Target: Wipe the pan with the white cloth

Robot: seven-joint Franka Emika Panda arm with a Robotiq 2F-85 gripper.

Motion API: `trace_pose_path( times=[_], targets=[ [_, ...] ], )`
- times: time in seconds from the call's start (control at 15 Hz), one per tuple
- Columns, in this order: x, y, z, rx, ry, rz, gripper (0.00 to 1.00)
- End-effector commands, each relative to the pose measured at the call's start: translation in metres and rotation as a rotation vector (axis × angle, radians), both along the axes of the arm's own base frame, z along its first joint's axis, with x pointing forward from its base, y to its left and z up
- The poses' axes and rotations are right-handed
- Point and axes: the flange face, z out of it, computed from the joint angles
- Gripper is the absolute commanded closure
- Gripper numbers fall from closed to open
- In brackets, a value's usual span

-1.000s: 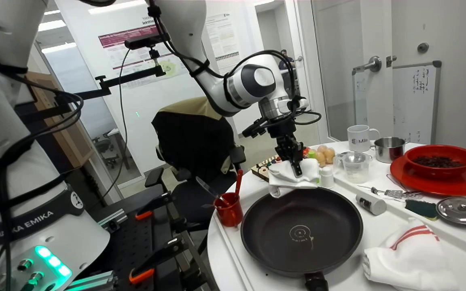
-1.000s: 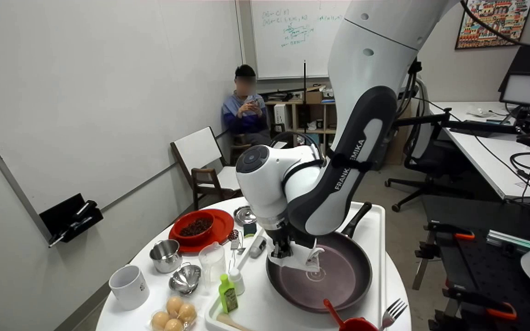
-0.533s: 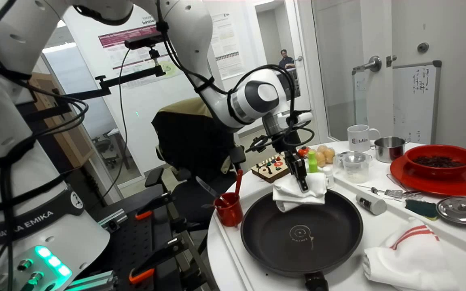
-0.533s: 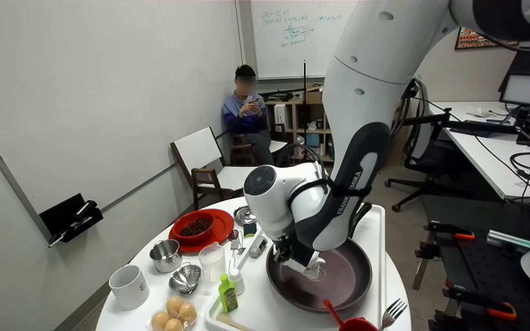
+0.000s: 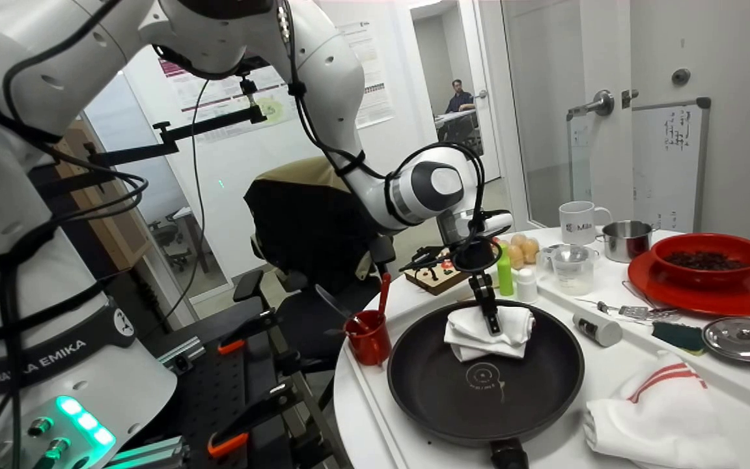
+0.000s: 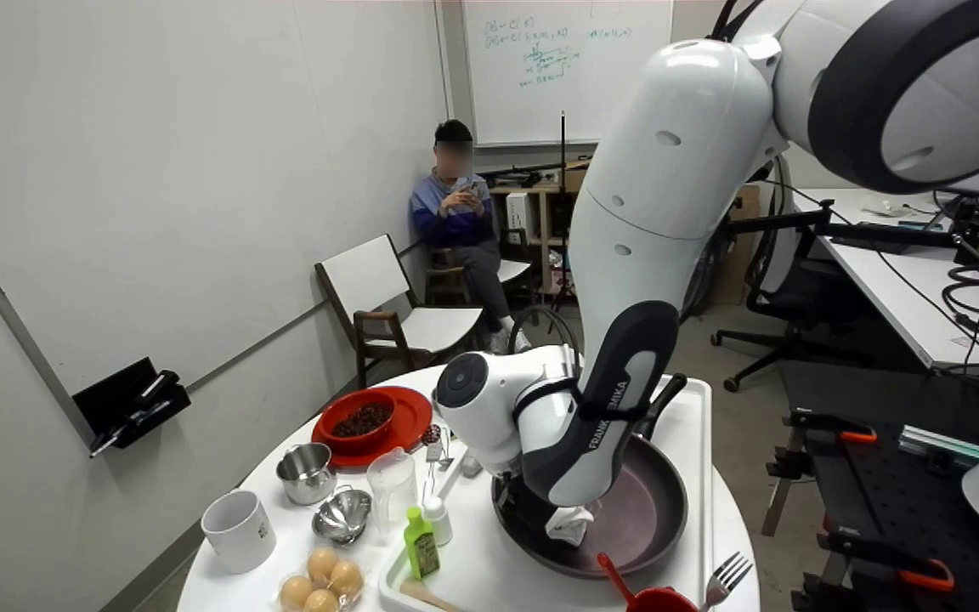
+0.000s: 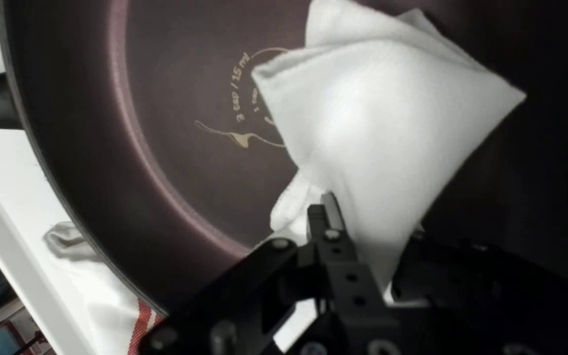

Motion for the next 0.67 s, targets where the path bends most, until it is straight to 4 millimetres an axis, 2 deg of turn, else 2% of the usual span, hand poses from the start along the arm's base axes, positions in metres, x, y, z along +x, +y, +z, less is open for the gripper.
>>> trace_pose_path(
  times=[0.0,0.53,0.6],
  targets=[
    [0.0034,0.0019,-0.002,-0.001,0.004,-0.006,0.82],
    [0.0081,0.0062,-0.0026,-0.004,0.008,-0.012,0.82],
    [0.0082,0.0062,-0.0026,-0.004,0.007,-0.012,0.9]
  ],
)
